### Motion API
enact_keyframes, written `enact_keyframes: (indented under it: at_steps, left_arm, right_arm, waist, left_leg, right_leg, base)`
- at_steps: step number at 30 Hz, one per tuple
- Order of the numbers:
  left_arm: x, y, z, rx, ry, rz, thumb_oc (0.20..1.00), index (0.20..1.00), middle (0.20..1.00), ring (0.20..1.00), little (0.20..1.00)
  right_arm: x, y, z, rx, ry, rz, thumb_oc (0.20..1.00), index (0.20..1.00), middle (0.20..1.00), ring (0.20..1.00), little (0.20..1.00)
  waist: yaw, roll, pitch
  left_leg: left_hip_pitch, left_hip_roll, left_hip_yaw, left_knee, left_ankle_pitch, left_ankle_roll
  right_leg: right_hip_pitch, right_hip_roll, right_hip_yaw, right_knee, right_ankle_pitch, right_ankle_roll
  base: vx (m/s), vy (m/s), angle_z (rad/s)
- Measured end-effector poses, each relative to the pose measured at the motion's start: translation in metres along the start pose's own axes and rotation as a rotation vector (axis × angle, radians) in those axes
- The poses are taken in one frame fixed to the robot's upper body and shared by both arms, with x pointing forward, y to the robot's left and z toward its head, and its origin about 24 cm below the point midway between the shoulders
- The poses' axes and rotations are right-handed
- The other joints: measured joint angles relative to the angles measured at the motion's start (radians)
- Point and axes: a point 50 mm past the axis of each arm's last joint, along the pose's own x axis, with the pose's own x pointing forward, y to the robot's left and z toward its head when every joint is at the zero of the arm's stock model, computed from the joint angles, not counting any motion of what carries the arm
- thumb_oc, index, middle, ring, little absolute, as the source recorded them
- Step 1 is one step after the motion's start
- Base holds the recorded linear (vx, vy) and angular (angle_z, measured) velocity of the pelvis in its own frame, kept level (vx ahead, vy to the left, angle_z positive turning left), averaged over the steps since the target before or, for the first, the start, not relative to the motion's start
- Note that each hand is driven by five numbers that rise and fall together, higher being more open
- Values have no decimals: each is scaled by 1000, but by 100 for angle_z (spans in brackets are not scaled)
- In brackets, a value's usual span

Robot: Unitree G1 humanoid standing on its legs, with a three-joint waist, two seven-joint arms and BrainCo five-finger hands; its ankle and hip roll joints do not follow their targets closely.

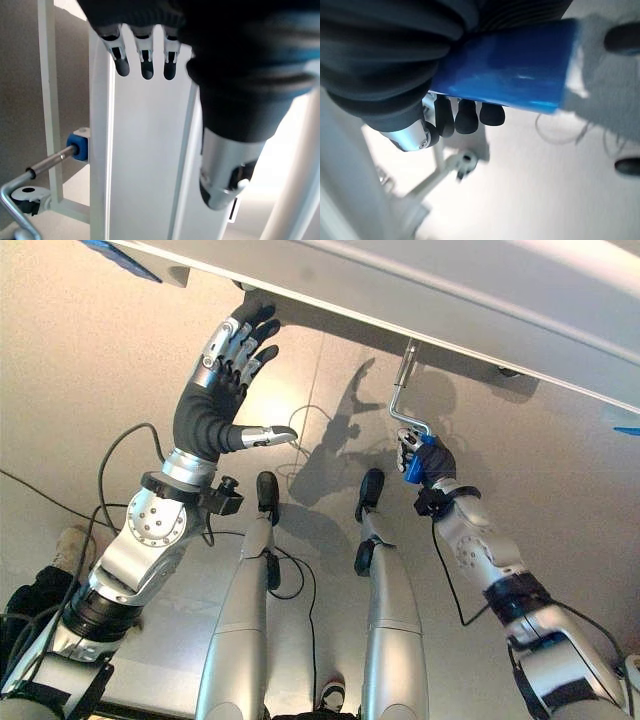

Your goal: Raise the hospital bed

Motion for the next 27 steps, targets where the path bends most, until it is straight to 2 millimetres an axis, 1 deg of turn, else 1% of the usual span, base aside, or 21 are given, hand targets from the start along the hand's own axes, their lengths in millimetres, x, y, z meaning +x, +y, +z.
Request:
enact_keyframes:
  at_steps: [2, 6, 8, 13, 16, 17, 20, 22, 23, 24, 25, 26, 27]
  left_arm:
    - [-1, 0, -1, 0, 4, -1, 1000, 1000, 1000, 1000, 1000]
    - [-8, 10, -2, 34, 28, 10, 1000, 1000, 1000, 1000, 1000]
    - [-11, 11, -3, 38, 41, 9, 1000, 1000, 1000, 1000, 1000]
    - [-12, 12, -2, 49, 43, -4, 1000, 1000, 1000, 1000, 1000]
    - [-11, 8, 0, 3, 34, -20, 1000, 1000, 1000, 1000, 1000]
    - [-12, 8, 0, -24, 35, -20, 1000, 1000, 1000, 1000, 1000]
    - [-10, -2, 0, -74, 32, -58, 1000, 1000, 1000, 1000, 1000]
    - [-10, -7, -2, -97, 40, -83, 1000, 1000, 1000, 1000, 1000]
    - [-10, -11, -3, -111, 43, -100, 1000, 1000, 1000, 1000, 1000]
    - [-10, -12, -3, -114, 43, -104, 1000, 1000, 1000, 1000, 1000]
    - [-10, -12, -3, -117, 44, -105, 1000, 1000, 1000, 1000, 1000]
    - [-10, -12, -3, -119, 42, -106, 1000, 1000, 1000, 1000, 1000]
    - [-10, -11, -3, -129, 44, -99, 1000, 1000, 1000, 1000, 1000]
  right_arm:
    - [-4, -2, 1, -3, 10, -6, 200, 200, 200, 200, 200]
    - [-10, -4, 2, -8, 34, 3, 200, 200, 200, 200, 200]
    - [-13, -6, 3, -19, 44, 6, 200, 200, 200, 200, 200]
    - [-15, -5, 6, -41, 61, 37, 200, 200, 200, 200, 200]
    - [-11, 0, 4, -22, 81, 62, 200, 200, 200, 200, 200]
    - [-5, 8, 3, -35, 107, 99, 200, 200, 200, 200, 200]
    - [3, 16, 4, -54, 132, 132, 200, 200, 200, 200, 200]
    - [13, 25, 2, -79, 148, 167, 200, 200, 200, 200, 200]
    - [23, 32, 3, -95, 155, 189, 200, 200, 200, 200, 200]
    - [26, 34, 2, -93, 154, 194, 200, 200, 200, 200, 200]
    - [34, 44, -2, -78, 157, 212, 200, 200, 200, 200, 200]
    - [38, 49, -3, -69, 154, 219, 200, 200, 200, 200, 200]
    - [49, 60, -8, -43, 150, 218, 200, 200, 200, 200, 200]
  waist:
    - [7, 0, 0]
    - [7, -2, 1]
    - [7, -2, 1]
    - [3, -4, 2]
    - [6, -4, 2]
    - [-5, -4, 2]
    - [-2, -4, 2]
    - [-7, -4, 2]
    - [-13, -4, 2]
    - [-16, -4, 2]
    - [-20, -4, 2]
    - [-16, -4, 2]
    - [-15, -3, 2]
  left_leg:
    - [6, 0, 0, -1, 0, 0]
    - [7, -3, 5, -2, -4, 5]
    - [6, -6, 10, -1, -6, 8]
    - [-5, -9, 12, 16, -19, 18]
    - [-5, -11, 12, 25, -23, 19]
    - [-4, -11, 11, 28, -23, 19]
    - [-3, -10, 12, 34, -23, 19]
    - [-3, -10, 13, 39, -23, 19]
    - [-3, -9, 13, 41, -23, 19]
    - [-3, -8, 13, 41, -22, 19]
    - [-4, -7, 13, 43, -22, 19]
    - [-4, -6, 14, 44, -22, 19]
    - [-4, -3, 13, 50, -24, 16]
  right_leg:
    - [6, 0, 0, 0, 0, 0]
    - [9, -2, 3, -6, 1, 3]
    - [9, -5, 6, -9, 4, 6]
    - [10, -10, 7, -15, 8, 12]
    - [17, -12, 7, -15, 9, 13]
    - [21, -11, 7, -17, 11, 15]
    - [24, -9, 7, -18, 15, 13]
    - [27, -8, 7, -19, 19, 12]
    - [27, -7, 7, -21, 22, 11]
    - [28, -6, 7, -21, 22, 11]
    - [28, -5, 7, -23, 23, 11]
    - [27, -4, 8, -23, 24, 10]
    - [29, -1, 8, -23, 24, 8]
  base:
    - [0, 0, 0]
    - [3, 40, 0]
    - [2, 36, 0]
    - [-3, 19, 1]
    - [-4, 23, 1]
    - [-10, 45, 1]
    - [-2, 11, -1]
    - [-3, 43, -4]
    - [0, 38, -3]
    - [6, 41, -4]
    - [0, 0, 0]
    - [11, 32, -6]
    - [11, 32, -5]
